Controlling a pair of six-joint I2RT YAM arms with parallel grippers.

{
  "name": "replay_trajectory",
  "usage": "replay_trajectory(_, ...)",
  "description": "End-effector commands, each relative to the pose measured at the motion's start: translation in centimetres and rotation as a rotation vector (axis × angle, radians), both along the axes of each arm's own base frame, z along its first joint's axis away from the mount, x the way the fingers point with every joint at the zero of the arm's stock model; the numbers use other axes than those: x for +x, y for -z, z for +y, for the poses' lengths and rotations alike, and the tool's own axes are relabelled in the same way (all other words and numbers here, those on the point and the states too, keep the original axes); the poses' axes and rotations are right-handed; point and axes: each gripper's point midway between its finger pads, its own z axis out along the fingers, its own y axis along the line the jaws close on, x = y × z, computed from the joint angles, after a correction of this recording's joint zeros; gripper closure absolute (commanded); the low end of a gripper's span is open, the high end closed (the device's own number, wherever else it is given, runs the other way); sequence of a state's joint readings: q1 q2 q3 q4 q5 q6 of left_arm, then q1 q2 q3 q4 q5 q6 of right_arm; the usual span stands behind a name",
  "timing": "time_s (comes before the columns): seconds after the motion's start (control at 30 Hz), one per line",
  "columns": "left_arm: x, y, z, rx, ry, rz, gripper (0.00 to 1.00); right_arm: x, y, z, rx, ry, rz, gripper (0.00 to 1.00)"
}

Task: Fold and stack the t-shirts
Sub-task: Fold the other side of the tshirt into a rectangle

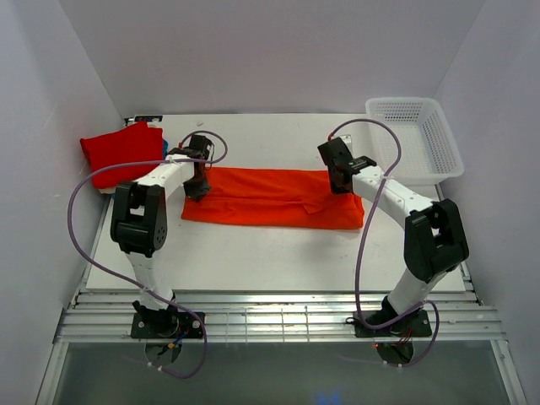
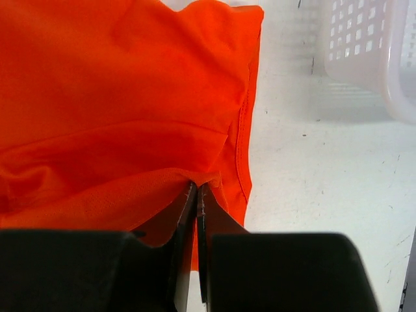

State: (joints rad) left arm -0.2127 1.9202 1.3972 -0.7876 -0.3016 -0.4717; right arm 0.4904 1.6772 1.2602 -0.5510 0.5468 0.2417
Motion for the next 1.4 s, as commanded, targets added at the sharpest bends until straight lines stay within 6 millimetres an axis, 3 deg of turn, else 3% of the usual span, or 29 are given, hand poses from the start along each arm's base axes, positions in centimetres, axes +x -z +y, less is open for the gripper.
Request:
replay_trajectory(0.0,1.6,-0.8,0.4,-0.007,-0.001,-0.033,1.00,2.0,-1.1,-0.1,-0.008,-0.007,-0.030,0.92)
replay_trajectory(0.13,2.0,0.0,0.4,-0.004,0.000,-0.017,1.00,3.1,-0.7,-0.3,-0.021,-0.004,-0.022,0.92)
replay_trajectory(0.63,5.7,-0.8,0.3,-0.012,0.002,-0.085,1.00,4.6,3.7,-1.0,-0.055,0.015,0.053,0.92)
replay_trajectory(0.8,6.3,-0.1,0.2,-0.024,0.011,-0.065,1.00,5.3,4.5,-1.2,-0.062,0.022,0.066,0.92)
replay_trajectory(1.1,7.5,-3.2,0.0,-0.037,0.006,-0.152,1.00,5.6,5.5,-1.4,-0.060,0.022,0.090,0.92)
replay_trajectory(1.37,8.4,-3.2,0.2,-0.022,-0.008,-0.173,1.00,5.9,6.2,-1.6,-0.060,0.024,0.102,0.92)
